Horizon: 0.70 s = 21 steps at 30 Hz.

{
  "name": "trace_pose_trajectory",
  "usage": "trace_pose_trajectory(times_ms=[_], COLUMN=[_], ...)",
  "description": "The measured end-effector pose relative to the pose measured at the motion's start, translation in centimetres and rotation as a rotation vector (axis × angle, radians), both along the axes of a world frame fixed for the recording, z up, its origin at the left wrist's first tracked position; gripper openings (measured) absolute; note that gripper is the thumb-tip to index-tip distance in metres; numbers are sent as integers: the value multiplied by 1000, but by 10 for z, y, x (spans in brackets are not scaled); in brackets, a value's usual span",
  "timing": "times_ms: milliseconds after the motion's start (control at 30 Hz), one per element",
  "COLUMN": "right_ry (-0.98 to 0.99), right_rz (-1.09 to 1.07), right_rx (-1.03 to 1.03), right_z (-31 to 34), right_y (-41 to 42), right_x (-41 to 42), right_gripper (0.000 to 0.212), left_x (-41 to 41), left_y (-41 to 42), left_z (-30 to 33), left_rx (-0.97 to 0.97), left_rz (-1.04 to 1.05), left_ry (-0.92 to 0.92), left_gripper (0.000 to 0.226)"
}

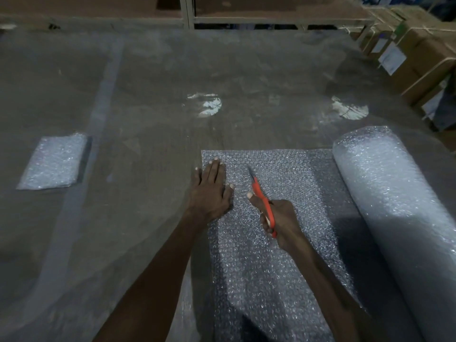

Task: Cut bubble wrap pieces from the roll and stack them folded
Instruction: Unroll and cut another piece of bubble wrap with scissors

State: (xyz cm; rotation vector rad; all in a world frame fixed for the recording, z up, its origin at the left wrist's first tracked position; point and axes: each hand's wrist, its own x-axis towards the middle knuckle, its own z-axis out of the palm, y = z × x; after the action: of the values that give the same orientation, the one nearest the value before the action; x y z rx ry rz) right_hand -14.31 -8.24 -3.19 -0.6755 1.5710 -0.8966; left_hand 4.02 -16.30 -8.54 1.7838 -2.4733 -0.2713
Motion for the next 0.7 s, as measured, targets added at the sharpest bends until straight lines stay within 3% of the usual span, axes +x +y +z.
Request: trace_pose_trajectory(times_ms=[700], right_ry=[-10], right_rz=[3], right_rx=[-11], right_z=[0], right_y=[-13], right_x=[3], right_gripper=[43], left_x=[1], left_y=[-2], left_z=[-9], left_rx=[-31], left_rz=[2], left_ry=[10], left_gripper=[76])
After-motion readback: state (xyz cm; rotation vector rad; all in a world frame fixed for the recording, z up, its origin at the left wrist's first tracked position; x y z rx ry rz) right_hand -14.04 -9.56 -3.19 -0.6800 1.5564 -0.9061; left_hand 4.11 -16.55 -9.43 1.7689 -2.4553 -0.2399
